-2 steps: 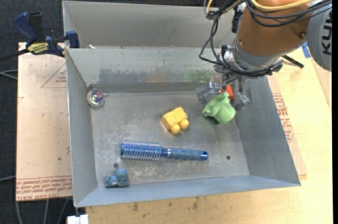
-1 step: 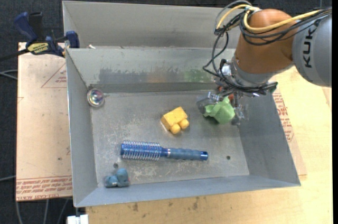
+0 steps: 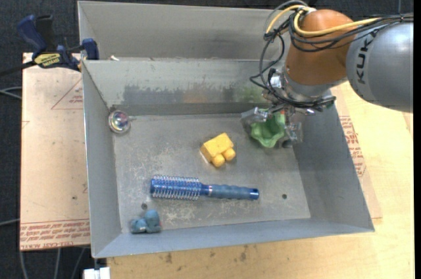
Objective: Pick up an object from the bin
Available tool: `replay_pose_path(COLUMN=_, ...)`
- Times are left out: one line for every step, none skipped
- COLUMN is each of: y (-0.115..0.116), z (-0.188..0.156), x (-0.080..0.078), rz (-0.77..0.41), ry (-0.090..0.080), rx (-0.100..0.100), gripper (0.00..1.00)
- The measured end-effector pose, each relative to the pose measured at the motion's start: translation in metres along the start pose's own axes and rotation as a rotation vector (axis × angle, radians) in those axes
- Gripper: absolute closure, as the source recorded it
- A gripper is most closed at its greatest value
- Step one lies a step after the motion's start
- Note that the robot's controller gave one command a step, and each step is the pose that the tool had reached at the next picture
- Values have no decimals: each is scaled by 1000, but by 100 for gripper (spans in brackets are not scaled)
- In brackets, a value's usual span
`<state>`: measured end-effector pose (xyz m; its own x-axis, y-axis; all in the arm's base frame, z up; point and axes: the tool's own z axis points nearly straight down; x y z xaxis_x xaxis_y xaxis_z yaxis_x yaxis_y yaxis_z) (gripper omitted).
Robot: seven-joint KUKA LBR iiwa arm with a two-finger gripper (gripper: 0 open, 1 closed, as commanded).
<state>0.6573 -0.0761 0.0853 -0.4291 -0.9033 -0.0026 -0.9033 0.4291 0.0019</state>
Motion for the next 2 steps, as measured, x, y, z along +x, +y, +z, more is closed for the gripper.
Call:
replay_pose_path(y=-15, z=3, x=35, rz=49, ry=-6, rx=2, gripper=0)
replay_pose_path(y=-15, z=-1, x=32, rz=43, ry=-7, rx=0, gripper=100)
